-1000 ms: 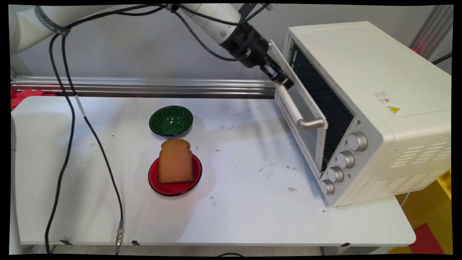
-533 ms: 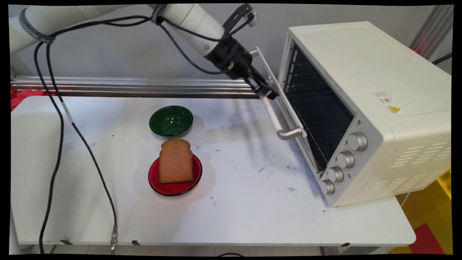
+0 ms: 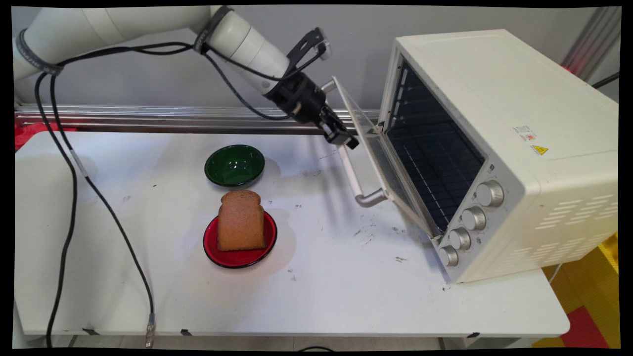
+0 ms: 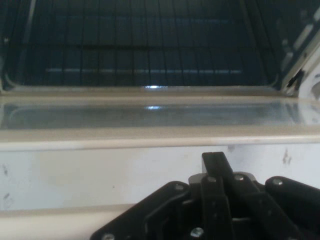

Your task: Open the oven

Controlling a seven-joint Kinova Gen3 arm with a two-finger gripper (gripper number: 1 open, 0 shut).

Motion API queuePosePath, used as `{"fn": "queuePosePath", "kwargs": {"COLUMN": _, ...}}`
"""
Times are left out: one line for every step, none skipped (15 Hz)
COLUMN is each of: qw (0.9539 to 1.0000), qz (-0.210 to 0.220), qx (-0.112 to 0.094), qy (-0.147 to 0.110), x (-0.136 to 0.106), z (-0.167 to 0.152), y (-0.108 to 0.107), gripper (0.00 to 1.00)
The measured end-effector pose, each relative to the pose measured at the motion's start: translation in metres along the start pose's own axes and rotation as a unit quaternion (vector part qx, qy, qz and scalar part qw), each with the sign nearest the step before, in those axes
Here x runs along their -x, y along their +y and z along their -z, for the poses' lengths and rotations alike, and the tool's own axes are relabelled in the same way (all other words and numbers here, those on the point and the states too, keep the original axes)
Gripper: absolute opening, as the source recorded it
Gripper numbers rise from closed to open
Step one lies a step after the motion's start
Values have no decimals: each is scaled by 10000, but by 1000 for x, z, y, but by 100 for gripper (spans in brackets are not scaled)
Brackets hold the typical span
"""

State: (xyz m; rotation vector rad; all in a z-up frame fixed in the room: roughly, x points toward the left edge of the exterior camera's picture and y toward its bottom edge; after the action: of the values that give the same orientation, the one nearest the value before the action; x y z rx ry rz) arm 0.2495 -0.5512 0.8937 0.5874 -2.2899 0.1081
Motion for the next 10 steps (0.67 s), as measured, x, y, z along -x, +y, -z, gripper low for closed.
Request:
{"fn": "queuePosePath", "kwargs": {"qw": 10000, "qz": 15, "qx": -19, "qy": -10, "x": 5, "z": -1, "y": -2, "gripper": 0}}
{"fn": "queuePosePath", "kwargs": {"qw": 10000, "qz": 33, "qx": -39, "qy": -21, "x": 11, "z": -1, "y": -4, "gripper": 0}}
{"fn": "queuePosePath", "kwargs": {"qw": 10000, "qz": 52, "qx": -56, "qy": -32, "x": 17, "z": -2, "y": -6, "gripper": 0}}
{"fn": "queuePosePath", "kwargs": {"qw": 9999, "qz": 70, "qx": -68, "qy": -44, "x": 21, "z": -3, "y": -7, "gripper": 0}}
{"fn": "queuePosePath", "kwargs": {"qw": 9999, "qz": 81, "qx": -76, "qy": -50, "x": 24, "z": -3, "y": -8, "gripper": 0}}
{"fn": "queuePosePath", "kwargs": {"qw": 9999, "qz": 95, "qx": -84, "qy": -55, "x": 28, "z": -4, "y": -9, "gripper": 0}}
{"fn": "queuePosePath", "kwargs": {"qw": 9999, "qz": 116, "qx": -92, "qy": -58, "x": 33, "z": -5, "y": -10, "gripper": 0}}
{"fn": "queuePosePath", "kwargs": {"qw": 9998, "qz": 139, "qx": -100, "qy": -56, "x": 37, "z": -5, "y": -11, "gripper": 0}}
{"fn": "queuePosePath", "kwargs": {"qw": 9998, "qz": 168, "qx": -104, "qy": -49, "x": 41, "z": -6, "y": -11, "gripper": 0}}
{"fn": "queuePosePath", "kwargs": {"qw": 9997, "qz": 193, "qx": -108, "qy": -41, "x": 45, "z": -6, "y": -12, "gripper": 0}}
